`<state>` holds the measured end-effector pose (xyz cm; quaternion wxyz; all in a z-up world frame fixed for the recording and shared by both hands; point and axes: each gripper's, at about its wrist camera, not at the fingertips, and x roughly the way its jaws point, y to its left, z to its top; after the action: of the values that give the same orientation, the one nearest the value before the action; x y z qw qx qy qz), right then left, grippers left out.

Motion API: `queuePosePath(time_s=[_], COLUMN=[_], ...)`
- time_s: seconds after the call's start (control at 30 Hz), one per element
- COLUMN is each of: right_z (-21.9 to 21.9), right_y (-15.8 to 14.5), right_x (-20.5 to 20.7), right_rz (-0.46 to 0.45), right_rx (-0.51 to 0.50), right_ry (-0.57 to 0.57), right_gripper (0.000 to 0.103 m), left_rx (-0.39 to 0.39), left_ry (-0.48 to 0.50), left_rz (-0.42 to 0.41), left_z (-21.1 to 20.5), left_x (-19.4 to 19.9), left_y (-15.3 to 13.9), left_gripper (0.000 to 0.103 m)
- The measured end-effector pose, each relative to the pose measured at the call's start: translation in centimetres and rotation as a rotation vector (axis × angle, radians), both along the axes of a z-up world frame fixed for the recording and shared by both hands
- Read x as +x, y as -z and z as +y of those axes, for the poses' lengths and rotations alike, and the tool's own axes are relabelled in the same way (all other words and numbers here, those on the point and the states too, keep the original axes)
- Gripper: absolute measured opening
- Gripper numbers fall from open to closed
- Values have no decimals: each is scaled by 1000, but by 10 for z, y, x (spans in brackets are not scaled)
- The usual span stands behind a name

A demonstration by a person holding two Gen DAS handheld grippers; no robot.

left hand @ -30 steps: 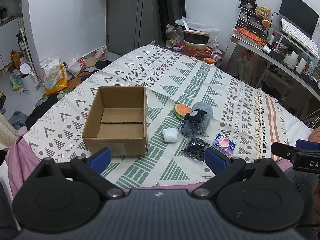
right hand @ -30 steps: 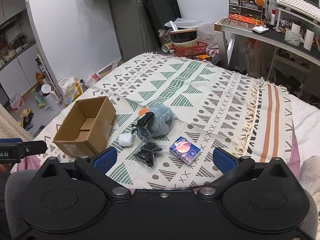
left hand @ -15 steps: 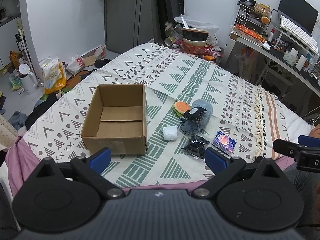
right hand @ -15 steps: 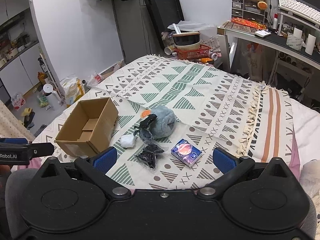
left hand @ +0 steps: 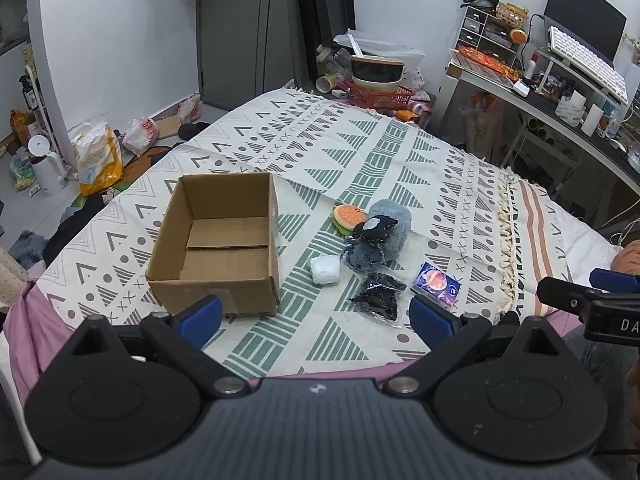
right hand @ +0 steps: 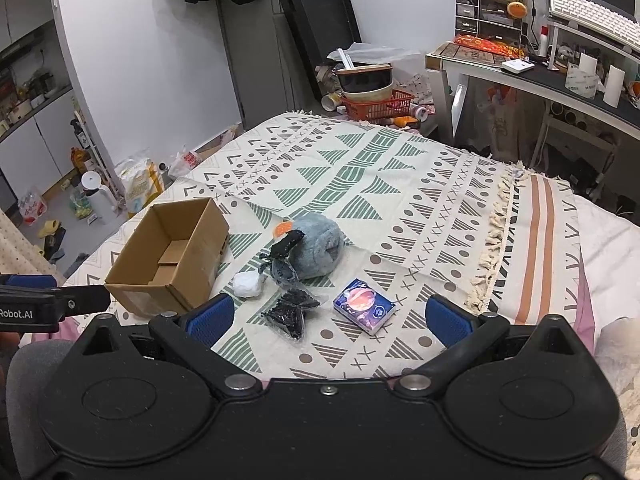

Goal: Organize soft objects
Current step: 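Move both grippers toward the items lying beside the cardboard box, then reach the left gripper to the black bag while the right gripper reaches the tissue pack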

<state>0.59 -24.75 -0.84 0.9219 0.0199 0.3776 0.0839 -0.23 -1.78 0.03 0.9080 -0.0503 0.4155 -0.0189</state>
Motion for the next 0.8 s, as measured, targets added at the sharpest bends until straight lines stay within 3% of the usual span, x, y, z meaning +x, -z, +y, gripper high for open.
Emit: queuePosePath(time_s=[0.8], right_z=[-14], right_y=[22], right_x=[27], right_rz=[59], right_rx=[-4], right_ry=[12], right_gripper=[103], left_rx=[-15], left_ry=[-6], left_rz=[-10], left_z=[-10], left_x=[28], left_y=[9], left_gripper=[99])
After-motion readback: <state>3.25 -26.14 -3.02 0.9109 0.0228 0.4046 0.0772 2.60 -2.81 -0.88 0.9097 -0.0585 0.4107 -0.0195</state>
